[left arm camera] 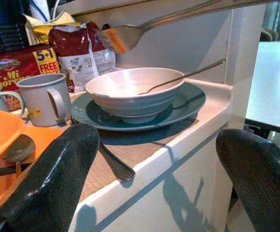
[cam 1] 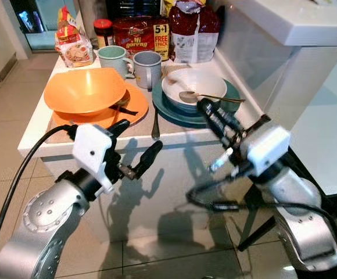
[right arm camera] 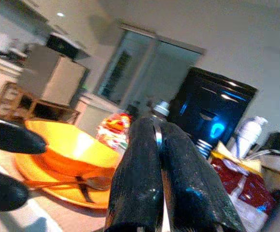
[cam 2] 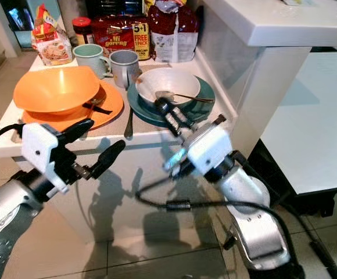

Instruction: Setting the table

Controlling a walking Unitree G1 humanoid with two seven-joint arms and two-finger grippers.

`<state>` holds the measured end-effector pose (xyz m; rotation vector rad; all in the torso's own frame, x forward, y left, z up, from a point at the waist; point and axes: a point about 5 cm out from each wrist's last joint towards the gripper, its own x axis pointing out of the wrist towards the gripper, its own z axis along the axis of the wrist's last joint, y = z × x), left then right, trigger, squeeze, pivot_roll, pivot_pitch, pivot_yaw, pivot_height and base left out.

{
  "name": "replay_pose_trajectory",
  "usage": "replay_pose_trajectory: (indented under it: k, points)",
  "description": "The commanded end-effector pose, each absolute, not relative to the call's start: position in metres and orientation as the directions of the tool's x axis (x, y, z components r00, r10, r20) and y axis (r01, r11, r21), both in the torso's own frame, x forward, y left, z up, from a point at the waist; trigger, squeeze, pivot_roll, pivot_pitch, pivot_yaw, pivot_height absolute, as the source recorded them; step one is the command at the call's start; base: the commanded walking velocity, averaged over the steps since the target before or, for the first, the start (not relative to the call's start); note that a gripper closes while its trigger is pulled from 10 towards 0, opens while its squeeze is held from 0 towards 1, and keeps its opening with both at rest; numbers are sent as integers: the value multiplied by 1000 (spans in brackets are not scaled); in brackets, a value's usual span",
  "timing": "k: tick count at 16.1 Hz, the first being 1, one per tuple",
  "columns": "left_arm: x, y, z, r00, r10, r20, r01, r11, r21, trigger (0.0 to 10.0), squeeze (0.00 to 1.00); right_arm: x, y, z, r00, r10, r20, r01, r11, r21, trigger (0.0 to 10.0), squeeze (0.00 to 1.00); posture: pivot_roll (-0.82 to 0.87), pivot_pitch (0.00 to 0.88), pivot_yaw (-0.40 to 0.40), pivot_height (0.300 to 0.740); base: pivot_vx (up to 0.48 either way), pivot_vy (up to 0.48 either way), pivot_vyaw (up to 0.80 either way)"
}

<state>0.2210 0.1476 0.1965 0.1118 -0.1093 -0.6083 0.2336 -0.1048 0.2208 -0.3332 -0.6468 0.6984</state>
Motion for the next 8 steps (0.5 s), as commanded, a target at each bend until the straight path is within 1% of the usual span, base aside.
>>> replay_pose_trajectory:
  k: [1,3,6,8]
  points:
    - [218,153,203,814,-574,88,553,813,180,10000,0,226,-103,226,560,709,429,-520,704,-485,0,0,76,29,5,740,0,-472,0]
    - [214,158,202,809,-584,69,563,803,193,10000,0,223,-101,229,550,713,435,-560,701,-441,0,0,78,30,5,740,0,-476,0]
    - [208,162,200,804,-593,45,573,792,209,10000,0,217,-94,227,516,746,421,-606,666,-436,0,0,87,31,2,740,0,-475,0]
    - [208,164,200,805,-592,40,571,792,213,10000,0,215,-93,228,514,748,421,-612,663,-431,0,0,93,32,1,740,0,-472,0]
